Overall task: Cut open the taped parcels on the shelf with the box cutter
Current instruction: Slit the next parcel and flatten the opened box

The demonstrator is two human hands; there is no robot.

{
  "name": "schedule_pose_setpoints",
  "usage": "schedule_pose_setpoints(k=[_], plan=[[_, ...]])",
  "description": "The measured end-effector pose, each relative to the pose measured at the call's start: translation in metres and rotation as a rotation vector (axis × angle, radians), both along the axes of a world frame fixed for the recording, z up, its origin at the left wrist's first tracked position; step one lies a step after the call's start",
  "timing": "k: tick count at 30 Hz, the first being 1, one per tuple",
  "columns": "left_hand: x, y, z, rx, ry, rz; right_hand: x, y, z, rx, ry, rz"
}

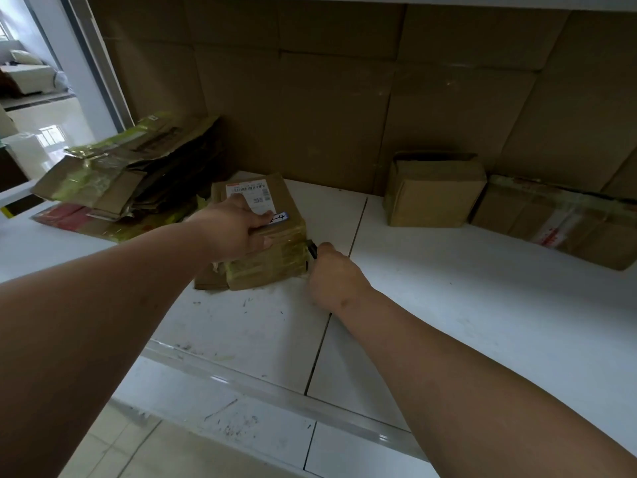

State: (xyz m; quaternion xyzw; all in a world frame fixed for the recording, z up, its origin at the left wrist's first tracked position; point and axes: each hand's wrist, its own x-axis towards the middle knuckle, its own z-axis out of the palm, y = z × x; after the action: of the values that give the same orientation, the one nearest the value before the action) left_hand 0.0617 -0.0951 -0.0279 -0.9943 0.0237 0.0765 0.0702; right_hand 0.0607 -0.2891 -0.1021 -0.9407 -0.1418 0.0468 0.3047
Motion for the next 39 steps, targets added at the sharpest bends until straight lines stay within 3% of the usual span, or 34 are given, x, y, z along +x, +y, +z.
schedule_pose_setpoints(k=[5,10,15,21,39], plan=[[0.002,0.0,0.001,0.007,0.015,-0.011,-0.004,0.002,0.007,-0.273,-0.053,0.028],[0.001,0.006,0.001,-0.039,0.016,-0.016,-0.007,-0.003,0.002,-0.458,0.051,0.047],[0.005,0.009,-0.001,-0.067,0.022,-0.017,0.002,-0.009,0.008,-0.358,0.131,0.045],[0.011,0.013,0.003,-0.092,0.065,-0.021,0.002,-0.008,-0.004,-0.21,-0.021,0.027],[0.009,0.011,0.0,-0.114,0.048,0.009,0.006,-0.006,0.002,-0.264,0.047,0.06]])
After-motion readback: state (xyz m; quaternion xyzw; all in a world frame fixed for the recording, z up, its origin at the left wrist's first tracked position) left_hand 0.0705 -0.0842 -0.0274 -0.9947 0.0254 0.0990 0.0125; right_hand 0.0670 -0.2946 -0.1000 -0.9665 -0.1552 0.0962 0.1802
